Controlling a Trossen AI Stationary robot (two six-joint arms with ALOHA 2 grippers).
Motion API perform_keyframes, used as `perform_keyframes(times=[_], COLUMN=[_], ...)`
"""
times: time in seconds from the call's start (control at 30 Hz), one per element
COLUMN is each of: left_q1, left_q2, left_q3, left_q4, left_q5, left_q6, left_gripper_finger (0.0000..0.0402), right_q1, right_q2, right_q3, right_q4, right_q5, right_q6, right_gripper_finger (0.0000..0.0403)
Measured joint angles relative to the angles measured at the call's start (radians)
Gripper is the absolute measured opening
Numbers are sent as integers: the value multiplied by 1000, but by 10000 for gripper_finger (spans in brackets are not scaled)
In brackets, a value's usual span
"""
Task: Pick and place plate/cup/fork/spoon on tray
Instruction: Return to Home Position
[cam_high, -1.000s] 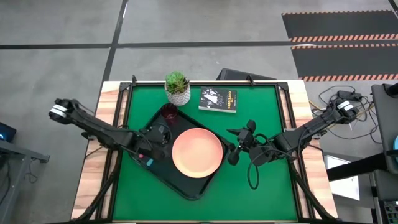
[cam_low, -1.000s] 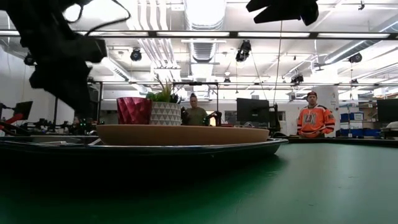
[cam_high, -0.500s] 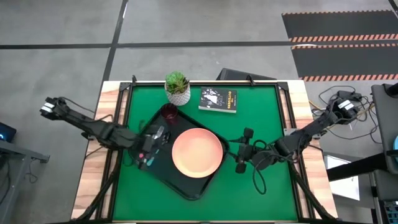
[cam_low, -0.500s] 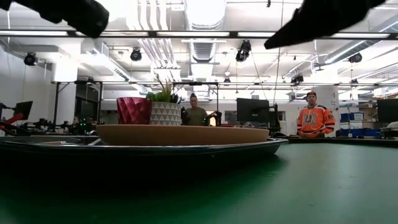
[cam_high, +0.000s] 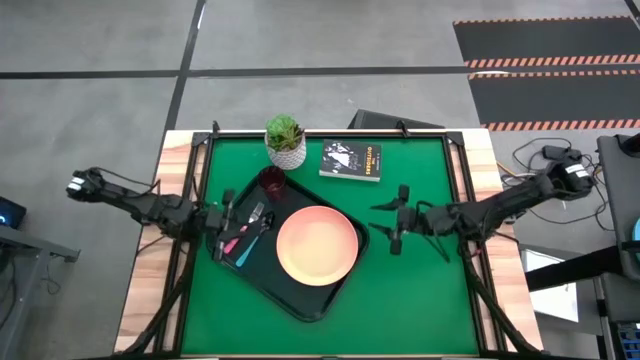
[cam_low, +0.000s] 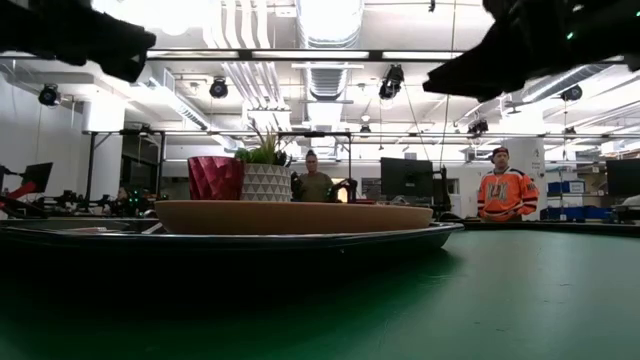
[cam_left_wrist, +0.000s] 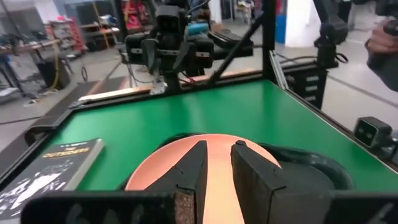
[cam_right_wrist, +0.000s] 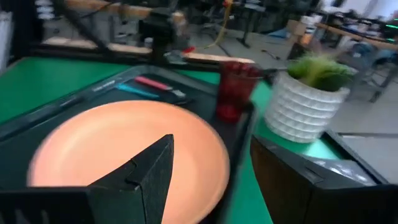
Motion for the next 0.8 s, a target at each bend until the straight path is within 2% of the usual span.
perform_keyframes(times=[0.13,0.57,0.8], left_q1=[36,55,55], left_q2=[-100,-374,-405], left_q3=[-56,-211,-251], left_q4=[-4,-15,-7], left_q5=[-1,-2,-2], left_q6=[0,-5,-14], left_gripper_finger=[54,54,54], right_q1=[-60,-63,-63], right_q2=[-89,-402,-539], right_q3=[-51,-231,-332], right_q4=[6,6,15], right_q5=[-33,-38,-35], right_q6=[-21,-64,-131], right_gripper_finger=[201,201,201])
